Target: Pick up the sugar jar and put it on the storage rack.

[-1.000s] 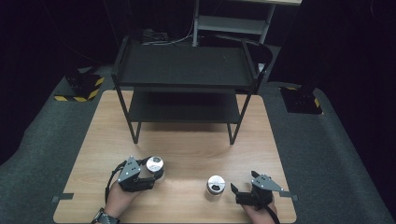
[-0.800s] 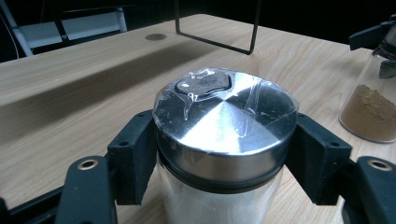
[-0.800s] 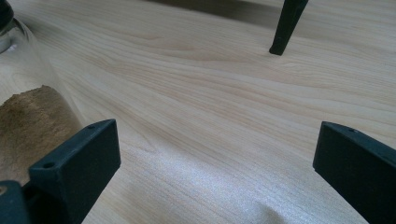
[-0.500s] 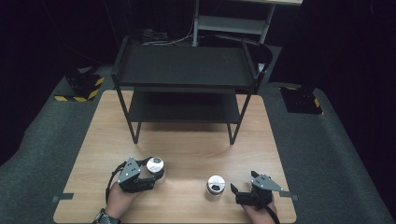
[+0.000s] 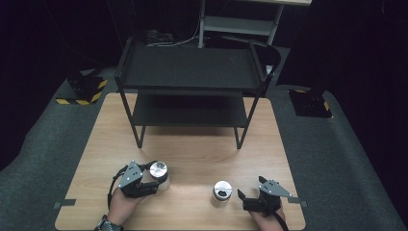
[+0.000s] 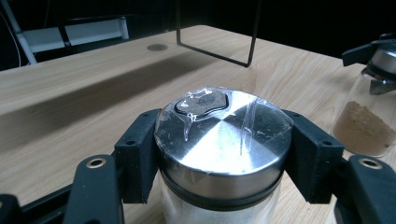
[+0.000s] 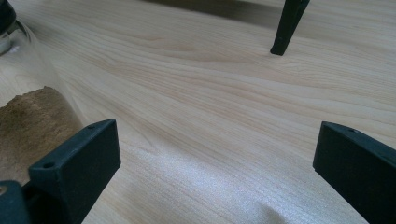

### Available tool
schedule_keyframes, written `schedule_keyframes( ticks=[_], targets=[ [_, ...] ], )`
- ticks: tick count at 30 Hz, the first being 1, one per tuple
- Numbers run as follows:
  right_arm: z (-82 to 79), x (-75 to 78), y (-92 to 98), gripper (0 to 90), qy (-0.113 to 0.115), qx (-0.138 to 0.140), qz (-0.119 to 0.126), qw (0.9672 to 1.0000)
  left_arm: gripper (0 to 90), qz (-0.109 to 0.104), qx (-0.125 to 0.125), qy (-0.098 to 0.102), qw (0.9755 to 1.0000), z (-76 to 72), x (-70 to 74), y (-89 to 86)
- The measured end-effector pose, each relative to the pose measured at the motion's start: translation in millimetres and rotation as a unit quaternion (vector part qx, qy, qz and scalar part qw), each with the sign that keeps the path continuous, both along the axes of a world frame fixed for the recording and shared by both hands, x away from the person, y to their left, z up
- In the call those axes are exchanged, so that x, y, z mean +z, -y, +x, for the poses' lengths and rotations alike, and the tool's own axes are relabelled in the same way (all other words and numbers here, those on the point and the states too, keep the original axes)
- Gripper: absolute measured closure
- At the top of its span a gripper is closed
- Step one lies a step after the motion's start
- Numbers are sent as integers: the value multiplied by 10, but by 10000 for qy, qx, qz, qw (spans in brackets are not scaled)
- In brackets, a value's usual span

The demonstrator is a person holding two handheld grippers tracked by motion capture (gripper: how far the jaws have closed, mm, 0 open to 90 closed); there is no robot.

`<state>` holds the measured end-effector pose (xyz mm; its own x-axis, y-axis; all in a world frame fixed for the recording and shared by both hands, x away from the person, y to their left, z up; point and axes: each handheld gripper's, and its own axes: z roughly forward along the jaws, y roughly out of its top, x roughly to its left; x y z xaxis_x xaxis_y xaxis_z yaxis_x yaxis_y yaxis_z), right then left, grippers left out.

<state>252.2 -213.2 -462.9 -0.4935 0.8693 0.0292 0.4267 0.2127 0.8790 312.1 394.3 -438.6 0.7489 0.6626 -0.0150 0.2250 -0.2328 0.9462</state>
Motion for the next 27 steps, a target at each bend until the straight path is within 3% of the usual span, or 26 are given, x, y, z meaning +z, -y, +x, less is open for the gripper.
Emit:
schedule_keyframes(
  ticks=[15,27],
  targets=[
    [7,2,7,2,-18,7,12,10000,349,-93,13,244,9997,-61,236,-19],
    [13,-2,18,2,-24,17,42,10000,349,-199,47,320,9993,-69,442,-49]
  ],
)
